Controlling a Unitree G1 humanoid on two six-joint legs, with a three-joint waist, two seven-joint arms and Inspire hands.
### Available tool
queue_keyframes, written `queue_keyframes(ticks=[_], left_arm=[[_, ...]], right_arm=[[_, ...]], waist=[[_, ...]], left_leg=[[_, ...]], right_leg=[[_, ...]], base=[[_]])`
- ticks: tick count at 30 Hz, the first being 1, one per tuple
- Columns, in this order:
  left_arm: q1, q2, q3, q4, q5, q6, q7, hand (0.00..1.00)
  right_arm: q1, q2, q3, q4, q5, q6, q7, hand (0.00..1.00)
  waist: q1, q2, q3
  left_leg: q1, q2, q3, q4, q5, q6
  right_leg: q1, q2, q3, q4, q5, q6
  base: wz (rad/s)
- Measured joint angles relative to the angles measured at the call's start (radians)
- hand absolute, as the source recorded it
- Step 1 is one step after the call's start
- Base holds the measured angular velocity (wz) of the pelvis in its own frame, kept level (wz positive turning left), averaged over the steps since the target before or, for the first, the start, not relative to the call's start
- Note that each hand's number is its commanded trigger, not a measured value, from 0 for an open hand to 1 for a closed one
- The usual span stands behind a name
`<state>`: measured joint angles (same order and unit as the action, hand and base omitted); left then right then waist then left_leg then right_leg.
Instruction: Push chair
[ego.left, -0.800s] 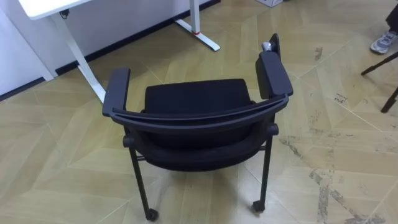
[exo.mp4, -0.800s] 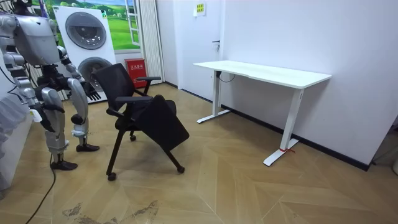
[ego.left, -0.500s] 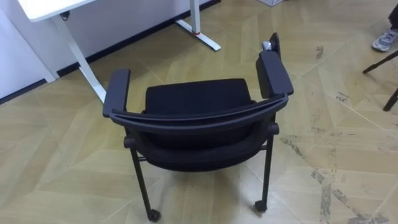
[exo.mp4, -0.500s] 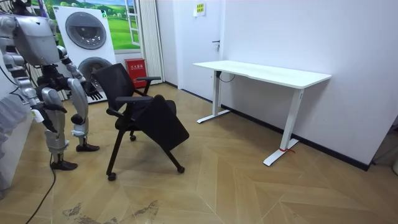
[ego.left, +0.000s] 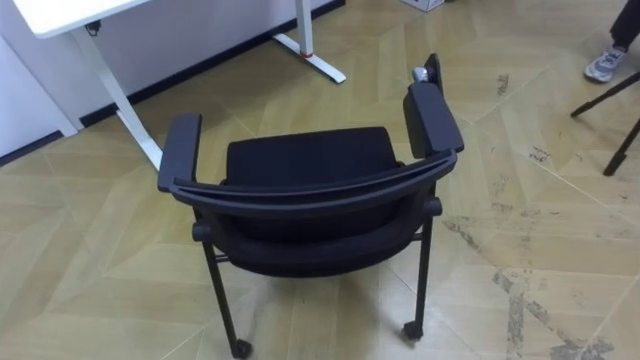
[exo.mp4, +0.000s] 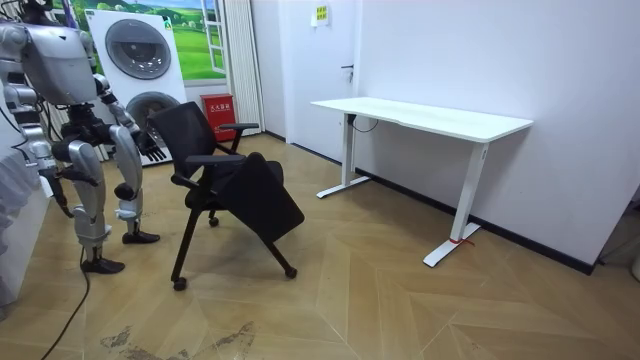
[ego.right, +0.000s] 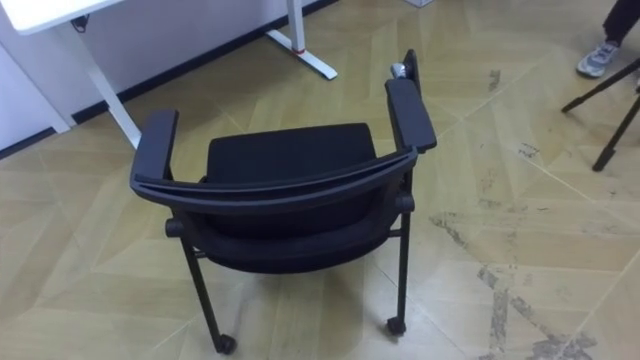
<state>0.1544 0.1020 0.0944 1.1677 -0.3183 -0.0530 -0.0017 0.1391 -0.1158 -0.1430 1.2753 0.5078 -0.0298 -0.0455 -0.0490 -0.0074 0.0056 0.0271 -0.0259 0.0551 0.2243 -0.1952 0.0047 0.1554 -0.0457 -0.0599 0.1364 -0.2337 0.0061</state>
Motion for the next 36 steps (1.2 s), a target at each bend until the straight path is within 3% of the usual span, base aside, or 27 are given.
queue_keyframes(ticks=[11,17,24,36], left_arm=[[0.010,-0.007,0.003,0.002,-0.010,0.010,0.046,0.00],[0.024,-0.012,0.007,-0.001,-0.067,0.011,0.087,0.00],[0.035,-0.011,0.087,-0.049,-0.073,0.010,0.157,0.00],[0.037,-0.012,0.231,-0.075,-0.079,-0.001,0.333,0.00]], right_arm=[[-0.004,0.004,-0.006,0.000,-0.010,0.035,-0.052,0.00],[-0.004,0.004,0.002,-0.001,-0.007,0.047,-0.070,0.00],[-0.002,0.001,-0.009,-0.002,-0.006,0.051,-0.075,0.00],[-0.002,-0.008,-0.046,-0.001,-0.012,0.041,-0.072,0.00]], waist=[[0.002,-0.002,-0.0034],[0.007,-0.006,-0.0037],[0.021,0.002,-0.0085],[0.030,0.029,-0.0048]], left_leg=[[0.002,-0.003,0.000,0.000,-0.001,0.002],[0.002,-0.004,0.001,0.009,-0.005,0.008],[0.004,-0.004,0.005,0.010,-0.007,0.011],[0.020,-0.003,0.007,-0.003,-0.007,0.010]], right_leg=[[-0.002,-0.005,-0.016,0.014,-0.004,0.002],[-0.003,-0.006,-0.014,0.015,-0.009,0.004],[-0.003,-0.007,-0.008,0.018,-0.009,0.005],[0.006,-0.006,-0.010,0.032,-0.008,0.005]], base=[[0.00],[0.00],[-0.01],[0.00]])
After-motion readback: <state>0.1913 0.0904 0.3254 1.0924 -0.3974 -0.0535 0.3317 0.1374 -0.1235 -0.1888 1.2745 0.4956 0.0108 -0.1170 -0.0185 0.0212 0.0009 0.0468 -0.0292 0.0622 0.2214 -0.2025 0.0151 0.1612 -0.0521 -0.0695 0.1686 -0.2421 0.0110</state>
